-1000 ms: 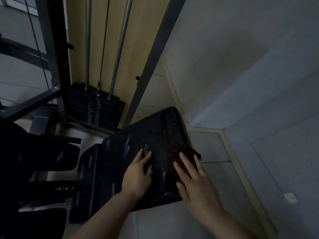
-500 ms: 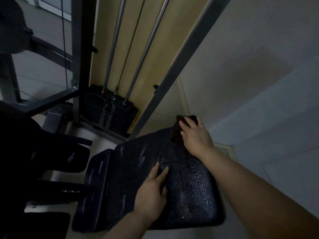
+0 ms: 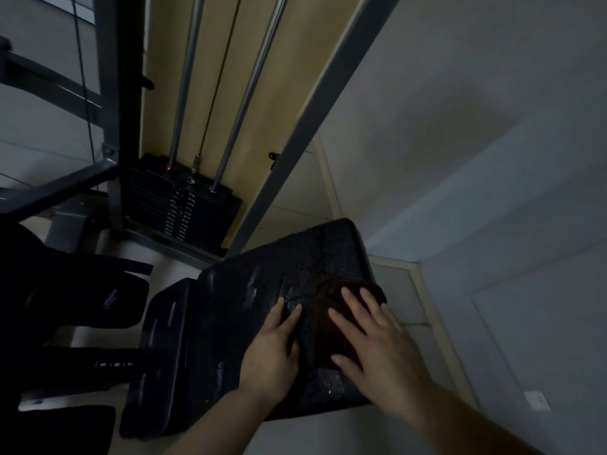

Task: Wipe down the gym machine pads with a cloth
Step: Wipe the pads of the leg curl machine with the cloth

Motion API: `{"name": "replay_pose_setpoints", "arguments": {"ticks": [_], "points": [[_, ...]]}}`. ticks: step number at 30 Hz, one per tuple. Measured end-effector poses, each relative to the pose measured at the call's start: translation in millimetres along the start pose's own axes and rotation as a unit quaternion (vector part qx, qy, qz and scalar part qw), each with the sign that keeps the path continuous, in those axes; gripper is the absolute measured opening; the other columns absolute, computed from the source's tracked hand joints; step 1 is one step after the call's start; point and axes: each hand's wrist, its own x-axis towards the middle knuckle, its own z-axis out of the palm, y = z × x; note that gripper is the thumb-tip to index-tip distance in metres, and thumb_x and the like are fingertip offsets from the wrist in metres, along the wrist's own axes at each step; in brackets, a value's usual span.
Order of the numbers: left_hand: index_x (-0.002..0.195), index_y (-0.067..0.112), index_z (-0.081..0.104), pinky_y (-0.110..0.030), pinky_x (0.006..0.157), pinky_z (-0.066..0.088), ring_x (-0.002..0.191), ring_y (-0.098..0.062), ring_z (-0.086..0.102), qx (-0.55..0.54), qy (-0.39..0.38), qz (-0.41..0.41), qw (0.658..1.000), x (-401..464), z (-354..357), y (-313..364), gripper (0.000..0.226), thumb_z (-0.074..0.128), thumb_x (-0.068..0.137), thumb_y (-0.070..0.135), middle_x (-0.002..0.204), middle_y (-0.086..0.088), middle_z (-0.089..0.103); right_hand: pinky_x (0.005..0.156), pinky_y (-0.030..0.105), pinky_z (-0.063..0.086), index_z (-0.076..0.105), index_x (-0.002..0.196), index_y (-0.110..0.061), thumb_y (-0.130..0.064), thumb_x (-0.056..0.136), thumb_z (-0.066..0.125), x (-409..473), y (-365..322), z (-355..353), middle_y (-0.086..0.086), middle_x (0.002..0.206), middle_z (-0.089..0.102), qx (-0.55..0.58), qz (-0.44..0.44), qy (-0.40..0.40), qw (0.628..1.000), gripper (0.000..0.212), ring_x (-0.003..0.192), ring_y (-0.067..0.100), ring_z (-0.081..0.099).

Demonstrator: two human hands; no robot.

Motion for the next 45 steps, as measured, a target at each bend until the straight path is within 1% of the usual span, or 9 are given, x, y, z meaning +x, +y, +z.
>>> {"name": "replay_pose_setpoints", "arguments": {"ticks": [6, 13, 16, 20, 25, 27, 30, 38, 45], "points": [[0.148, 0.041, 0.019, -0.009, 0.104, 0.029, 0.143, -0.002, 0.013, 0.027, 0.004, 0.003, 1.000, 0, 2, -1, 0.066, 0.045, 0.095, 0.012, 0.156, 0.019, -0.006, 0.112, 0.032, 0.021, 0.037, 0.145, -0.021, -0.025, 0.098, 0.048, 81, 36, 1, -0.005, 0.159, 0.000, 0.214, 0.056, 0.096, 0.971, 0.048, 0.147, 0.021, 0.001], [0.140, 0.038, 0.037, 0.011, 0.088, 0.013, 0.133, 0.008, 0.020, 0.033, 0.012, -0.021, 0.999, 2, 5, 2, 0.061, 0.050, 0.092, 0.002, 0.150, 0.023, 0.013, 0.114, 0.032, 0.026, 0.032, 0.147, -0.026, -0.025, 0.098, 0.048, 134, 55, -6, -0.005, 0.160, 0.005, 0.372, 0.086, 0.101, 0.919, 0.052, 0.144, 0.018, 0.017], [0.132, 0.031, 0.052, 0.001, 0.098, 0.020, 0.133, 0.001, 0.030, -0.005, 0.039, -0.057, 0.998, 9, 2, 9, 0.049, 0.051, 0.093, 0.001, 0.150, 0.012, 0.032, 0.112, 0.034, 0.030, 0.017, 0.151, -0.032, -0.028, 0.098, 0.045, 97, 47, -2, -0.005, 0.160, -0.007, 0.386, 0.104, 0.096, 0.911, 0.060, 0.145, 0.021, 0.015], [0.139, 0.026, 0.047, -0.028, 0.113, 0.028, 0.139, -0.010, 0.031, -0.053, 0.054, -0.117, 0.990, 22, 4, 21, 0.044, 0.051, 0.097, 0.012, 0.147, 0.003, 0.042, 0.113, 0.036, 0.029, 0.000, 0.151, -0.038, -0.037, 0.098, 0.039, 20, 24, 11, -0.005, 0.158, -0.018, 0.370, 0.107, 0.076, 0.920, 0.066, 0.146, 0.023, 0.004], [0.143, 0.025, 0.041, -0.029, 0.115, 0.023, 0.142, -0.012, 0.023, -0.077, 0.066, -0.146, 0.984, 32, 12, 37, 0.045, 0.049, 0.099, 0.020, 0.150, 0.000, 0.037, 0.091, 0.037, 0.052, 0.026, 0.147, -0.030, -0.043, 0.085, 0.035, -54, -3, 32, 0.010, 0.157, 0.019, 0.350, 0.093, 0.075, 0.929, 0.064, 0.134, 0.033, 0.040], [0.143, 0.027, 0.041, -0.026, 0.112, 0.023, 0.143, -0.012, 0.022, -0.069, 0.062, -0.150, 0.984, 31, 15, 37, 0.045, 0.048, 0.099, 0.021, 0.152, -0.001, 0.034, 0.098, 0.039, 0.048, 0.022, 0.149, -0.030, -0.041, 0.092, 0.036, -49, 0, 27, 0.010, 0.159, 0.008, 0.330, 0.088, 0.087, 0.936, 0.060, 0.140, 0.033, 0.029], [0.143, 0.028, 0.041, -0.018, 0.106, 0.023, 0.142, -0.012, 0.024, -0.055, 0.064, -0.154, 0.984, 30, 14, 35, 0.045, 0.048, 0.099, 0.019, 0.153, -0.001, 0.032, 0.118, 0.036, 0.020, 0.005, 0.152, -0.032, -0.033, 0.101, 0.034, -15, 13, 15, -0.002, 0.156, -0.026, 0.351, 0.073, 0.069, 0.931, 0.058, 0.147, 0.024, -0.007], [0.141, 0.029, 0.042, -0.025, 0.113, 0.021, 0.143, -0.008, 0.018, -0.044, 0.083, -0.147, 0.985, 29, 17, 35, 0.043, 0.046, 0.100, 0.018, 0.152, 0.002, 0.033, 0.117, 0.041, 0.019, 0.029, 0.149, -0.023, -0.026, 0.100, 0.039, 114, 48, -10, 0.002, 0.160, -0.010, 0.335, 0.088, 0.060, 0.936, 0.049, 0.145, 0.032, 0.005], [0.139, 0.024, 0.046, -0.020, 0.107, 0.024, 0.142, -0.012, 0.024, -0.084, 0.065, -0.143, 0.984, 25, 9, 24, 0.040, 0.044, 0.100, 0.014, 0.153, -0.001, 0.031, 0.116, 0.039, 0.025, 0.043, 0.142, -0.025, -0.020, 0.097, 0.046, 42, 28, 8, -0.012, 0.159, -0.003, 0.351, 0.050, 0.113, 0.928, 0.045, 0.147, 0.021, -0.001]]}}
